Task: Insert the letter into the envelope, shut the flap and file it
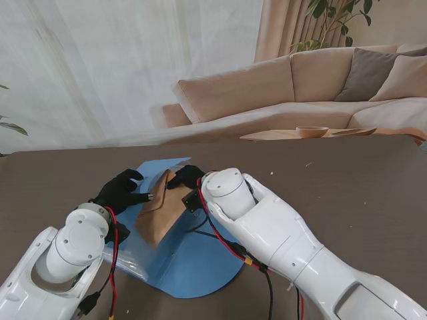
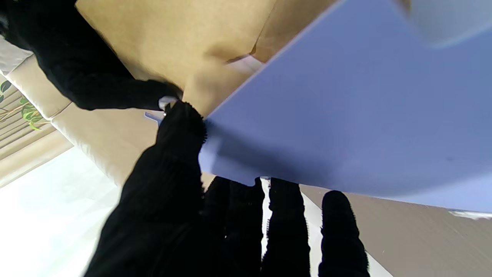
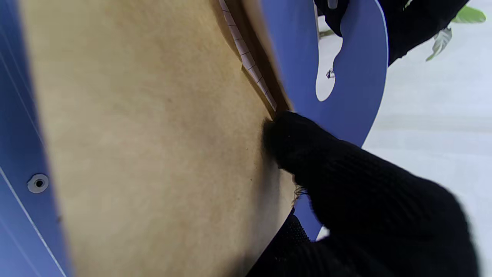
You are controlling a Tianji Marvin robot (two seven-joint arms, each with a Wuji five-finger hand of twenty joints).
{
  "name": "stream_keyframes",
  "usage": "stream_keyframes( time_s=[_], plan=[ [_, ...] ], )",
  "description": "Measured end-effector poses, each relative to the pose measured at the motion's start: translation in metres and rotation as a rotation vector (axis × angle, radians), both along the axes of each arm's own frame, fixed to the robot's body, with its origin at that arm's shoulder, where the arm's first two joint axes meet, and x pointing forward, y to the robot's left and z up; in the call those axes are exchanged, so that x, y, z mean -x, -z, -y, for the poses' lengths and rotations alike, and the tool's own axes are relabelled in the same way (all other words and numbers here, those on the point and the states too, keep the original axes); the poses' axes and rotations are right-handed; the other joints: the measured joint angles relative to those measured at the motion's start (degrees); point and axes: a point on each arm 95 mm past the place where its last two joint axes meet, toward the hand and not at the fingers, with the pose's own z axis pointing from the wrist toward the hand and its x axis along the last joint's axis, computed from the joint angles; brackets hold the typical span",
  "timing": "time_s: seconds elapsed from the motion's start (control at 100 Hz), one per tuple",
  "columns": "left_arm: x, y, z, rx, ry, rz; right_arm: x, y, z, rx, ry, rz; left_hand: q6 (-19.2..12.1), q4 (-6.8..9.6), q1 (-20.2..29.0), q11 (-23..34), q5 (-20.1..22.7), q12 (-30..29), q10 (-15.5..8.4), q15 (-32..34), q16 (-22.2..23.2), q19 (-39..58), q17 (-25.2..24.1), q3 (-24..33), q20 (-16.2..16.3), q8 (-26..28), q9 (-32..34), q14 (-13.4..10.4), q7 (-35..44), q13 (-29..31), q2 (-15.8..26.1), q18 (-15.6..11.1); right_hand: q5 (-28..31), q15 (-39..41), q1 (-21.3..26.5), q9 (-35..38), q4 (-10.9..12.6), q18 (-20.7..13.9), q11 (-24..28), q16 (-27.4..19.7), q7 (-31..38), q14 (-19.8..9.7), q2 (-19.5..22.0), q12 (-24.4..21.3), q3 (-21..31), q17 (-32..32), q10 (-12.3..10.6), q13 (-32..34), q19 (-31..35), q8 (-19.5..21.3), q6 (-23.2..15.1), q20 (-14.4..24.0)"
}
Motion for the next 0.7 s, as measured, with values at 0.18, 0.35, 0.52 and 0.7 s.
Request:
stream_keyframes(
  time_s=[0.18,0.35,0.52,0.7],
  plan=[
    [0.001,0.001,0.000,-0.002,-0.001,-0.002,0.002,-0.005,0.006,0.055,-0.047,0.063,0.00,0.00,0.00,0.00,0.00,0.08,0.00,0.00,0.01,0.00,0.02,0.00,0.00,0.00,0.00,0.00,0.00,0.00,0.00,0.00,-0.63,-3.72,-11.32,-4.21,3.25,0.16,-1.30,-0.05,-14.78,0.84,1.25,1.23,0.39,-4.20,2.44,-1.04,-0.69,4.00,1.16,1.56],
    [0.002,0.000,-0.002,-0.004,-0.005,-0.001,0.007,-0.012,0.016,0.070,-0.068,0.091,0.00,0.00,0.00,0.00,0.00,0.63,0.00,0.00,0.01,0.00,0.05,0.00,0.01,0.00,0.00,0.01,0.00,0.00,0.03,0.02,-0.63,-4.34,-14.15,-5.19,3.65,0.16,-1.88,0.00,-19.22,1.27,1.25,1.45,-3.14,-6.05,2.80,-3.02,-0.80,4.84,1.66,2.24],
    [0.002,0.000,-0.004,-0.007,-0.010,0.002,0.011,-0.014,0.027,0.112,-0.107,0.098,0.00,0.00,0.00,0.00,0.00,0.65,0.00,0.00,0.01,0.00,0.05,0.00,0.01,0.00,0.00,0.01,0.00,0.00,0.04,0.03,-0.63,-4.34,-12.93,-7.04,3.65,0.02,-1.61,0.16,-19.84,1.31,1.19,2.12,-3.11,-6.58,2.31,-3.65,-0.82,6.32,1.06,2.82],
    [0.002,0.000,-0.005,-0.007,-0.011,0.002,0.011,-0.011,0.034,0.126,-0.119,0.083,0.00,0.00,0.00,0.01,0.00,0.66,0.00,0.00,0.03,0.00,0.05,0.00,0.02,0.00,0.00,0.03,0.00,0.00,0.04,0.04,-3.02,0.15,1.65,-5.35,2.27,-1.83,3.32,2.33,-4.69,-0.52,-3.53,1.47,3.04,-2.38,-0.72,-1.46,0.04,-0.45,-1.28,2.83]
  ],
)
